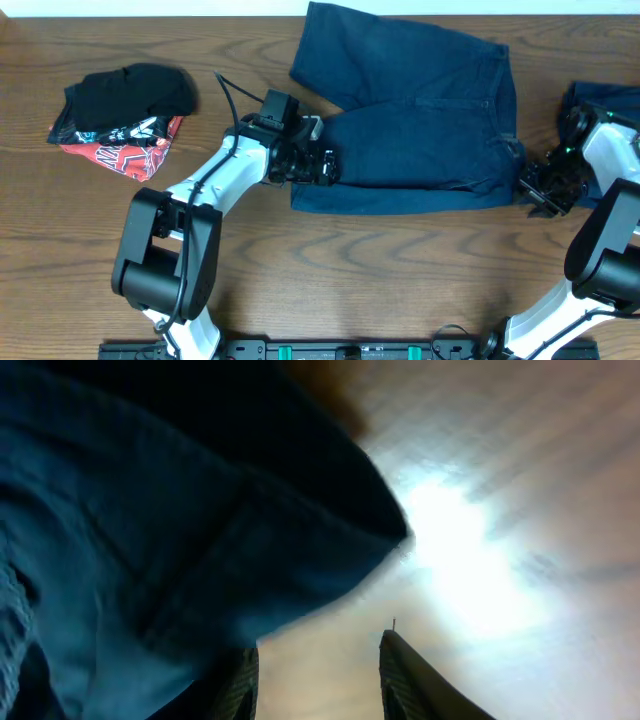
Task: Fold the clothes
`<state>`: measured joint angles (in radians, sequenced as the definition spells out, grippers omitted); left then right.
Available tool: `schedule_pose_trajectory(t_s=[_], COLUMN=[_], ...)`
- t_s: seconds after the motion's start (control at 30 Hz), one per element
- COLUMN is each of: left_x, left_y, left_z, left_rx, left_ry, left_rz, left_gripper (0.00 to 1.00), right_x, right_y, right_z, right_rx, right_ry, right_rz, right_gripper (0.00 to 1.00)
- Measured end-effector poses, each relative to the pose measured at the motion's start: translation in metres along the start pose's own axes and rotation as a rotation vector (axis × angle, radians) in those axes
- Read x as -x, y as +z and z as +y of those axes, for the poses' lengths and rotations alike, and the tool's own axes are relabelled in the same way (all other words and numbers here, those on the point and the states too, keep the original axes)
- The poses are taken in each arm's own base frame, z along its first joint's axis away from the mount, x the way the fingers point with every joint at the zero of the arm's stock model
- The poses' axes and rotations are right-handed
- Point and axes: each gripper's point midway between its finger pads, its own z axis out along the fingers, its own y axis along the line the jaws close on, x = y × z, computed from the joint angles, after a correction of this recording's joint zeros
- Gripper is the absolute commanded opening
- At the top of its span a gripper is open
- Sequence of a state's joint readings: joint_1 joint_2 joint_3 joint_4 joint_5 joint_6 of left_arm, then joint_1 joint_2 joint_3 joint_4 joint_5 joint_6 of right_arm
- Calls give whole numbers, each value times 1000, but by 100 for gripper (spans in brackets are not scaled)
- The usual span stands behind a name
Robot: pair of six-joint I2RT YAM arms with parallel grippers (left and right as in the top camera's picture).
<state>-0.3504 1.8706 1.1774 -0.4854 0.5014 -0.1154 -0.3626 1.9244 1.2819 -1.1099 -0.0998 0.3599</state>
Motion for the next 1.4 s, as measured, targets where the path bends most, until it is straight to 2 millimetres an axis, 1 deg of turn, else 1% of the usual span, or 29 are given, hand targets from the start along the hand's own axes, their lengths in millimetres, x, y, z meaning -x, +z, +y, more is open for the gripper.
schedule_pose_trajectory(t_s=[0.1,0.23,0.47,0.53,0.57,0.7,0.8,1.07,1.1,1.4], left_x=[-1,0,1,0,0,-6,-9,-11,-11,-13], left_y=[2,2,2,2,2,7,10,10,10,10], left_z=[2,6,9,9,10,13,16,16,16,16], left_rx=[29,58,76,78,79,86,91,92,92,93], left_ry=[19,25,25,25,26,15,8,5,5,3], left_rz=[-1,-5,-8,-7,-5,22,39,46,47,52], left_gripper=[96,97,97,96,96,96,97,97,100,99], right_x=[3,7,23,26,27,29,29,28,28,26], right_y=[8,13,12,12,12,12,12,12,12,12], right_z=[6,11,18,19,20,20,20,20,20,20], right_rx=[34,60,92,96,99,100,101,100,100,98], right_ry=[-5,-12,-21,-23,-24,-17,-10,-9,-9,-8], right_rz=[-18,-39,-104,-115,-122,-127,-127,-124,-122,-117], right_gripper=[38,37,34,32,29,1,1,1,1,1])
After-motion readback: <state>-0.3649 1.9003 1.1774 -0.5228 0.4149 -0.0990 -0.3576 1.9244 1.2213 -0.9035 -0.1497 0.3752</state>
